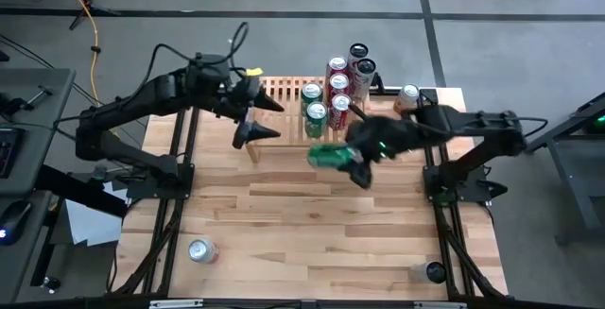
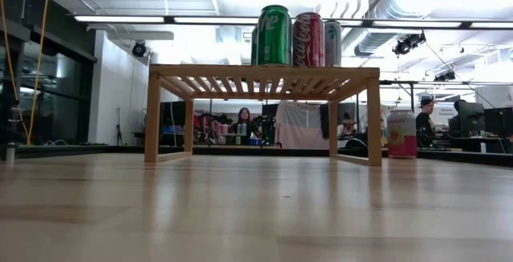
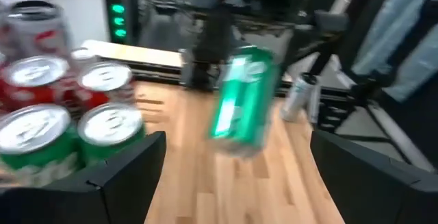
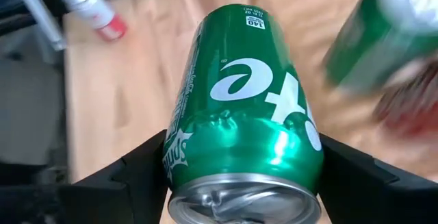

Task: Place canned beverage on shelf
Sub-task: Put the green soda can on the shelf aligned with the other green soda cans

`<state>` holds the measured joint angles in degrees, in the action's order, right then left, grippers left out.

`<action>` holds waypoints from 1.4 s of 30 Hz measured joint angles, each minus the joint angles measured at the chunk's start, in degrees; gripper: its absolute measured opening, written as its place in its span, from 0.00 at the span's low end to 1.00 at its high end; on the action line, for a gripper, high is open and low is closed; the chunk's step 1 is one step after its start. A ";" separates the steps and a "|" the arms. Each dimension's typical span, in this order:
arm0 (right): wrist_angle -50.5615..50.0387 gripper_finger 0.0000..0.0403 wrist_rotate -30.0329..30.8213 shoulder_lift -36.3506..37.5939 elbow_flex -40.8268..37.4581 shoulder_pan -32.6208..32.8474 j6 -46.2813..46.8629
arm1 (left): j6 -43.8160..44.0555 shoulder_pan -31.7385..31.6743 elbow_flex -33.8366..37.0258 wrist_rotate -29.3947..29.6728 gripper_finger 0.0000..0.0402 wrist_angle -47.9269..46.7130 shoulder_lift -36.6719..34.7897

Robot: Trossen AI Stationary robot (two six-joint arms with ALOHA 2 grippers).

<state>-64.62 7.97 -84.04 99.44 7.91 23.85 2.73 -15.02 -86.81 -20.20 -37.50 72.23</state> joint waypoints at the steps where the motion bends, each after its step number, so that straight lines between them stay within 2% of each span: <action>1: 0.03 0.70 0.29 -1.62 2.02 -1.22 -3.01 | -0.01 0.35 -0.84 -1.06 0.88 -0.26 0.83; 8: -0.14 0.70 -0.16 -10.71 12.12 -6.39 -18.41 | -2.38 3.08 -2.08 -1.34 0.88 -4.32 4.43; 13: 0.32 0.70 -6.41 -14.36 16.09 -7.60 -23.82 | -2.59 4.07 -2.05 4.91 0.88 -6.49 6.15; 17: 1.41 0.70 -7.54 -15.41 16.33 -7.70 -26.93 | -4.15 4.71 -2.16 6.93 0.88 -5.83 6.43; 24: 3.99 0.70 -7.60 -15.46 16.37 -9.28 -28.74 | -4.98 5.73 -2.08 3.77 0.88 -6.29 7.99; 37: 7.45 0.70 -8.24 -15.18 16.42 -9.80 -30.10 | -7.94 6.09 -2.03 5.26 0.88 -8.96 11.51; 42: 7.27 0.70 -8.26 -15.18 16.42 -10.16 -30.39 | -8.99 5.85 -2.03 6.02 0.80 -9.31 10.73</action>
<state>-57.35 -0.29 -99.22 115.85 -2.25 -6.53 -6.26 -9.17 -88.84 -14.17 -46.81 82.96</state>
